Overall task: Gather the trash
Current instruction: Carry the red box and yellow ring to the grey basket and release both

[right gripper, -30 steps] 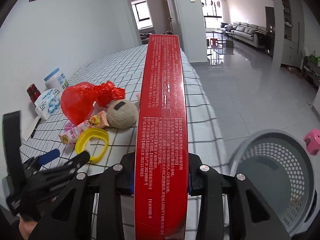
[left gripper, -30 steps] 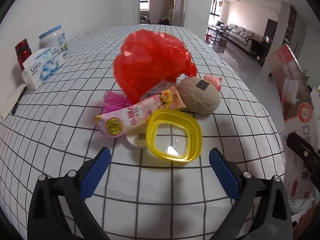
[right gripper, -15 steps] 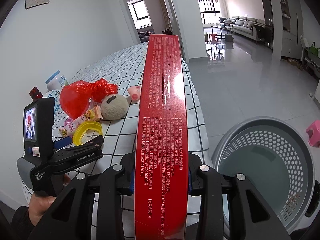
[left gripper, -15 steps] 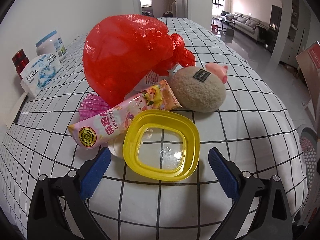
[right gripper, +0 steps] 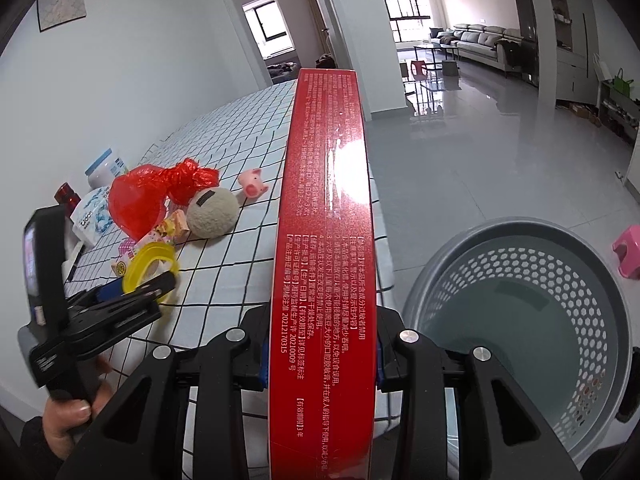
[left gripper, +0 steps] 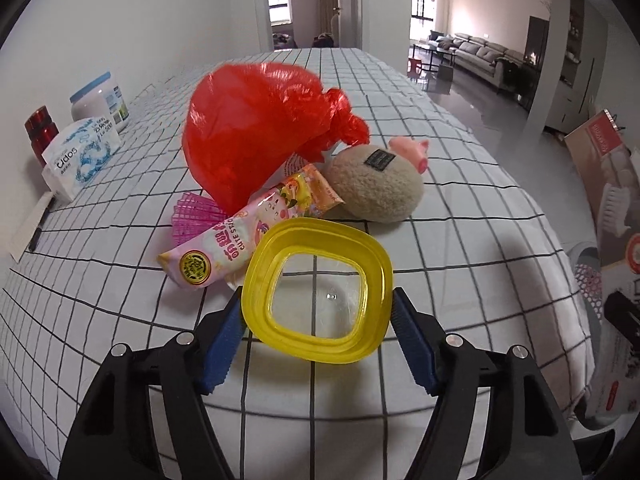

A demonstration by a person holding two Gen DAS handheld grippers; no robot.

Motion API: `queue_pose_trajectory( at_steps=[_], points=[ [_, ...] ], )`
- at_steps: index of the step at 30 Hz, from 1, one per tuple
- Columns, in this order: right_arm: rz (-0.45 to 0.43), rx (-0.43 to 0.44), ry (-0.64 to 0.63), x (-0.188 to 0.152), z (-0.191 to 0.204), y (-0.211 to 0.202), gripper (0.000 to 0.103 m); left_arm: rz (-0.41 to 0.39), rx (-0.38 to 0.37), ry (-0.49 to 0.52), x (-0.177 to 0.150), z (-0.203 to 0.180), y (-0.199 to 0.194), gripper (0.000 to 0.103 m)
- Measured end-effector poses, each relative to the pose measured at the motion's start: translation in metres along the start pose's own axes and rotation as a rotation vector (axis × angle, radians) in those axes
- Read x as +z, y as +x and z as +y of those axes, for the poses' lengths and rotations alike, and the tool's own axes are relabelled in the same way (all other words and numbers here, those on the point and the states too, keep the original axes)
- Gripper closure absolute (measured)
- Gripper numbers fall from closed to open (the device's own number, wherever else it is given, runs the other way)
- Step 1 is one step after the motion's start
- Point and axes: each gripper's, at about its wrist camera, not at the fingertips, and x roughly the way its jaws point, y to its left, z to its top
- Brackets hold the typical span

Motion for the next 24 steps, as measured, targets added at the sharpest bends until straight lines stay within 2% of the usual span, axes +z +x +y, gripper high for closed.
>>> queue_pose_trajectory(
  at_steps=[5, 11, 19, 24],
  points=[
    [-0.023, -0.008, 0.035, -0.004, -0.021, -0.015, 0.069, -0.050, -0.044, 0.035, -0.001, -0.018, -0.032, 0.034],
    [-0.029, -0.061, 0.091, -0.013, -0.063, -0.038, 0.069, -0.094, -0.158, 0.113, 0.004, -0.075, -0.057, 0.034],
    [0.024, -0.173, 0.168, -0.039, -0.124, -0.063, 0.069, -0.056, -0.325, 0.265, -0.006, -0.175, -0.053, 0.034],
    [0.075, -0.203, 0.195, -0.051, -0.149, -0.063, 0.069, -0.036, -0.350, 0.323, -0.012, -0.219, -0.042, 0.034]
  ],
)
